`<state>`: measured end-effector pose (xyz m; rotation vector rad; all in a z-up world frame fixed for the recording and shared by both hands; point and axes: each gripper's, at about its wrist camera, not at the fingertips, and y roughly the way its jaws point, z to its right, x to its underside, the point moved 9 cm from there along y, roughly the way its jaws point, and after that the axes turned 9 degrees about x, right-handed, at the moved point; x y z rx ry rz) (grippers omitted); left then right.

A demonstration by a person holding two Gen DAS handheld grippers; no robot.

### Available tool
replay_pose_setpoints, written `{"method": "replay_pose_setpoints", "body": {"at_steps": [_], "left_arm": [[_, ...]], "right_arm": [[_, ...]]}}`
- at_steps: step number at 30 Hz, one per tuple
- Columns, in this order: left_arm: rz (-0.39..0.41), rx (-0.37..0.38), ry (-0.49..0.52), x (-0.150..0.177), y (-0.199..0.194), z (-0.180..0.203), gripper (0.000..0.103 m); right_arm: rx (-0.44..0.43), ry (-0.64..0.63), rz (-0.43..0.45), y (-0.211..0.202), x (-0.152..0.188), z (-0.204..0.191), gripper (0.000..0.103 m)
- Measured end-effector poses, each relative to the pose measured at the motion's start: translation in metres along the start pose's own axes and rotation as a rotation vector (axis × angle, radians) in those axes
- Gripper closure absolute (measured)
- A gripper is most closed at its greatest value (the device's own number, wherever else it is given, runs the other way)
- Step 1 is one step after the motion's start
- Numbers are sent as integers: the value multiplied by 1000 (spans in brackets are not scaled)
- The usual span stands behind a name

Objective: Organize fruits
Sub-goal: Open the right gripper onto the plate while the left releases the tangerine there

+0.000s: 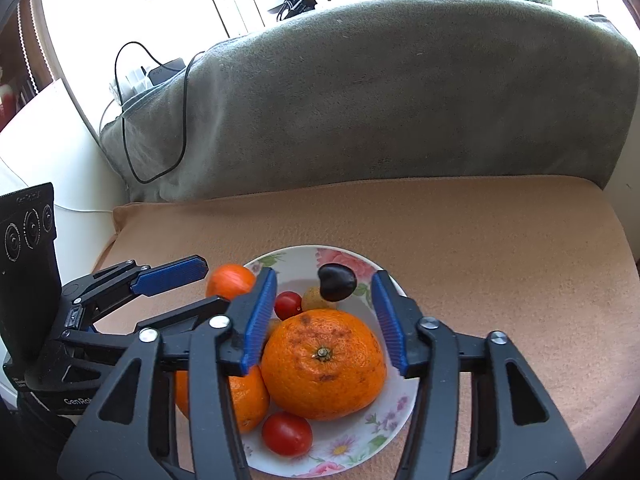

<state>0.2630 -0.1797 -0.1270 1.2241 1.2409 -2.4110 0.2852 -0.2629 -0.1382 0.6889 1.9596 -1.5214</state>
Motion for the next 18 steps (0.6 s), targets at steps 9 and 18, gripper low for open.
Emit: {"method": "replay_pose_setpoints", "body": {"at_steps": [9, 18], "left_arm": [[0, -30, 2, 4, -9, -4, 34], [6, -80, 11, 4, -17, -5, 30]], "right_arm": [[3, 44, 27, -11, -4, 6, 24], [7, 79, 34, -20, -6, 8, 19]]}}
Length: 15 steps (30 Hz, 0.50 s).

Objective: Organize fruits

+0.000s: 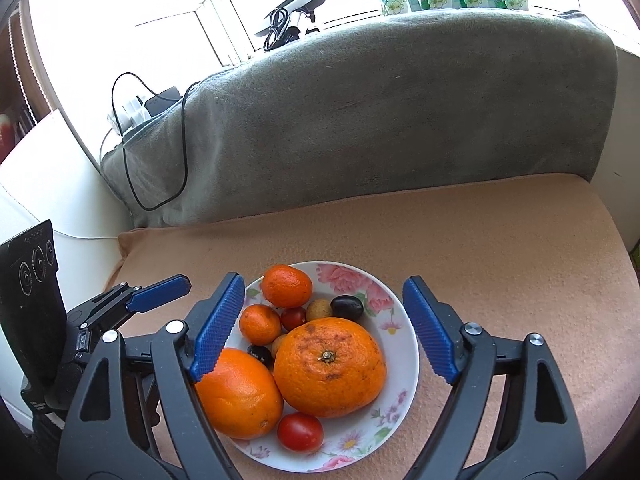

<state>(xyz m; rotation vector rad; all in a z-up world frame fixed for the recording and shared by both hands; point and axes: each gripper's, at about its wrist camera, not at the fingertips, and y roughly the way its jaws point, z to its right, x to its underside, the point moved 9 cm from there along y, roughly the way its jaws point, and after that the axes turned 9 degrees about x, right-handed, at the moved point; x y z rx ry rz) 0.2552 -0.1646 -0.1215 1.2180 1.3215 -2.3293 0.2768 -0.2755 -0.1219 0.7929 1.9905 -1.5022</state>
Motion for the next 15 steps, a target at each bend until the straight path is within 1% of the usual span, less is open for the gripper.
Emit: {"method": "replay_pose_setpoints", "body": {"at_steps": [9, 15], "left_arm": [[3, -8, 0, 0, -3, 2, 30], [17, -21, -12, 1, -13, 4, 29]], "right_arm": [[3, -3, 8, -9, 2, -2, 19], [4, -12, 22, -21, 5, -7, 19]]}}
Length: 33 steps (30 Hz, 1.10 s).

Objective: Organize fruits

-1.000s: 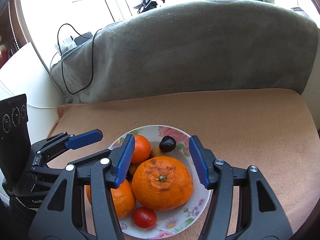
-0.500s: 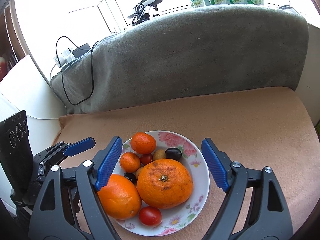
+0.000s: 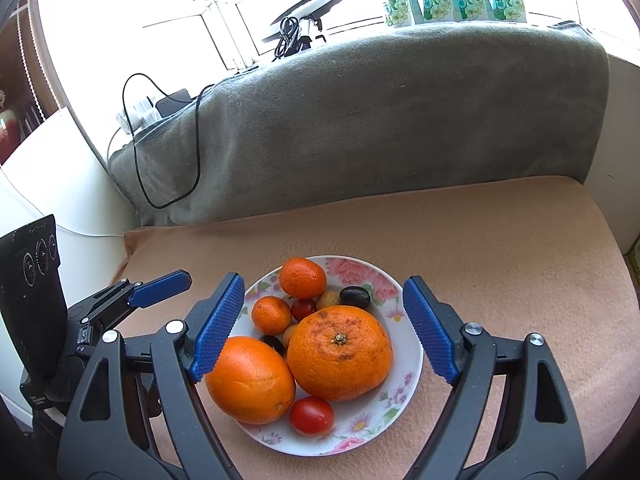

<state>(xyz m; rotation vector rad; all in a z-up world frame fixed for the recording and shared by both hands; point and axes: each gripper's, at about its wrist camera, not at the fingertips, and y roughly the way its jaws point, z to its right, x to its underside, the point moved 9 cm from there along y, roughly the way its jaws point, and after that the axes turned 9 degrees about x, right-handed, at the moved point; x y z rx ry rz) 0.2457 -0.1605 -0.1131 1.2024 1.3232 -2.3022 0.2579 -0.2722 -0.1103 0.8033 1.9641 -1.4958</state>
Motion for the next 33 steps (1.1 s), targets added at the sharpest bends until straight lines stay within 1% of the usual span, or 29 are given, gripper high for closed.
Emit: {"method": "replay_pose_setpoints", "body": {"at_steps": [8, 11, 15, 16, 17, 19, 24, 25, 27, 33], "left_arm": [[58, -30, -26, 10, -37, 5, 29], [79, -38, -27, 14, -53, 9, 29], [105, -61, -17, 19, -71, 14, 29], [111, -63, -16, 19, -75, 15, 29], [118, -66, -18, 20, -79, 15, 29], [131, -76, -26, 21, -88, 15, 29], [141, -144, -31, 31, -103, 11, 29], [142, -157, -31, 33, -105, 10, 27], [144, -176, -33, 38, -110, 9, 19], [147, -212, -62, 52, -124, 6, 18]], "right_arm": [[20, -32, 66, -36, 9, -10, 19], [51, -58, 97, -51, 13, -15, 19], [90, -77, 118, -67, 20, -18, 19], [109, -84, 126, -70, 21, -19, 17], [128, -92, 133, -72, 23, -19, 10], [165, -99, 152, -80, 27, -19, 6], [195, -78, 152, -90, 36, -17, 5], [207, -78, 153, -92, 38, -16, 5], [232, -80, 158, -95, 41, -14, 5], [245, -51, 160, -104, 50, -10, 5]]}}
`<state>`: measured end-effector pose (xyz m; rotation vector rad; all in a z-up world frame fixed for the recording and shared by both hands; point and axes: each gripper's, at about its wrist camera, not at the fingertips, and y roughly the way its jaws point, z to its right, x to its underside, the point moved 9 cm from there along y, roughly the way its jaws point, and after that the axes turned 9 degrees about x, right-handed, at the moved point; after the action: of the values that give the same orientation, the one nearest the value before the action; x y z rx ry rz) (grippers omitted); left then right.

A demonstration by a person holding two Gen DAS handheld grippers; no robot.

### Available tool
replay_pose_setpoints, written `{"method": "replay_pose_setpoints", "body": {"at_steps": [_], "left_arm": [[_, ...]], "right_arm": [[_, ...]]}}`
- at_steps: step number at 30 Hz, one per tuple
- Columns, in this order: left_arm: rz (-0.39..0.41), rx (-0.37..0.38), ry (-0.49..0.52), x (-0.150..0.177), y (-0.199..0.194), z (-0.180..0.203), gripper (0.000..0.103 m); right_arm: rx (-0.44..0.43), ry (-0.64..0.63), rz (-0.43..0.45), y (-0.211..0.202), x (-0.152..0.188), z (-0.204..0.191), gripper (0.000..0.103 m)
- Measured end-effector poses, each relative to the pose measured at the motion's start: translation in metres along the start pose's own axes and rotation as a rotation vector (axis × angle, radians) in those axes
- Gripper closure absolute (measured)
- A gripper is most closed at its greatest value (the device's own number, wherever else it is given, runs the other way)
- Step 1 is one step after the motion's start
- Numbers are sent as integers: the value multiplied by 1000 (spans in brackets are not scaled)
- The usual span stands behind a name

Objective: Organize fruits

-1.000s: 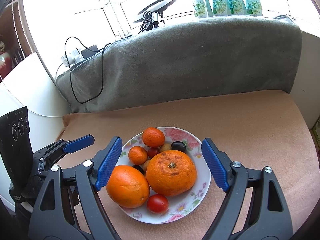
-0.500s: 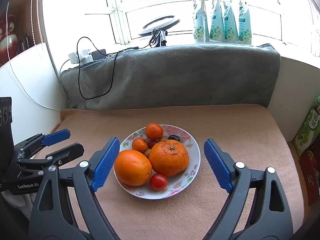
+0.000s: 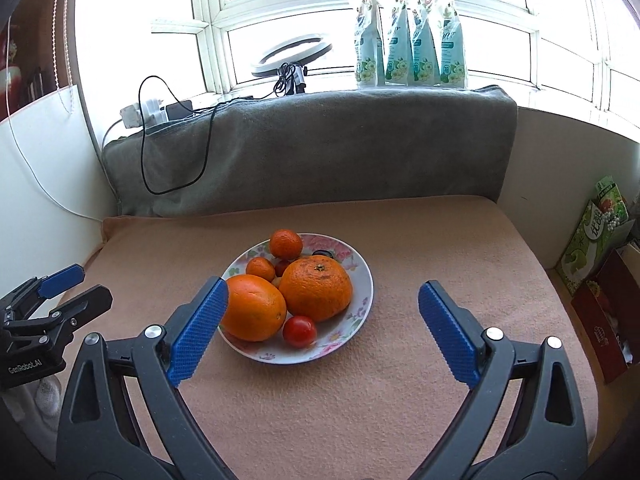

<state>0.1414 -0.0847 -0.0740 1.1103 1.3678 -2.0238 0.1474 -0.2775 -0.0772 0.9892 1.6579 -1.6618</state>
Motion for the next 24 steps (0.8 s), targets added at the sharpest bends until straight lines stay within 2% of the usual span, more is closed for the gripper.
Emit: {"method": "replay_pose_setpoints", "body": {"at_steps": [7, 24], "left_arm": [[-14, -33, 13, 10, -6, 0, 18], [15, -47, 24, 6, -22, 3, 18]], "right_arm": [[45, -20, 28, -11, 4, 4, 5], [47, -18, 43, -22, 5, 3, 5]]}}
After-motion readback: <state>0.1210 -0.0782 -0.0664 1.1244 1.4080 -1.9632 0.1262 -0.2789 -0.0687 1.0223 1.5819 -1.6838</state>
